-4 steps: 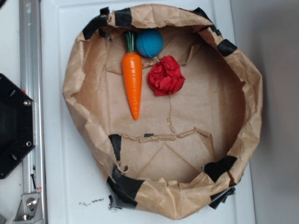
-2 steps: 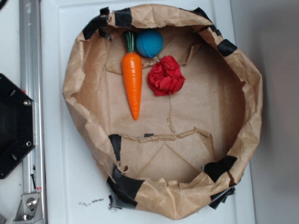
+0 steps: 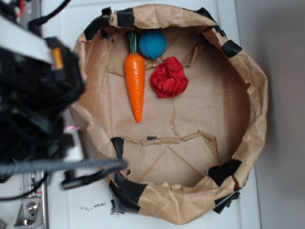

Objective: Grab the blue ball.

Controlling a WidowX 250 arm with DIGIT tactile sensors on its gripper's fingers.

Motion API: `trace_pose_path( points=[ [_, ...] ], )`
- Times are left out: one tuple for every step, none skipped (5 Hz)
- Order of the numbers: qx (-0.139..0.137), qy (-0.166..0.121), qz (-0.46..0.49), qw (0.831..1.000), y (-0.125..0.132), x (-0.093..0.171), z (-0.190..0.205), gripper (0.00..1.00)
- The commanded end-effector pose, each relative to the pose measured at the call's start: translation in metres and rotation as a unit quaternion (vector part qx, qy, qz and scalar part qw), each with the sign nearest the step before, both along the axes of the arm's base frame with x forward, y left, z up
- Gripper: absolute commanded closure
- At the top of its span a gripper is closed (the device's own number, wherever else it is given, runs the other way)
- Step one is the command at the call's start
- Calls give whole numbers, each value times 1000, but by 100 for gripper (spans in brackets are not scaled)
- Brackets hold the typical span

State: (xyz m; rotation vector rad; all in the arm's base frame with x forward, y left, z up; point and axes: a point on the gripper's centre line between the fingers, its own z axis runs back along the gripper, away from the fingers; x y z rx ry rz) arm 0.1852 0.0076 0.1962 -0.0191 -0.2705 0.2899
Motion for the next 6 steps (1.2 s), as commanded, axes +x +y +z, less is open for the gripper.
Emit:
trace_pose_path(
  points=[
    [19,-17,182,983,30,57,-56,0],
    [13,-4,276,961,51,66,-70,0],
    [-23,-8,327,945,71,79,-79,0],
    [-13,-15,362,932,87,80,-88,0],
    [-5,-31,375,927,95,85,-101,0],
    [-5,-31,375,927,95,85,-101,0]
  ],
)
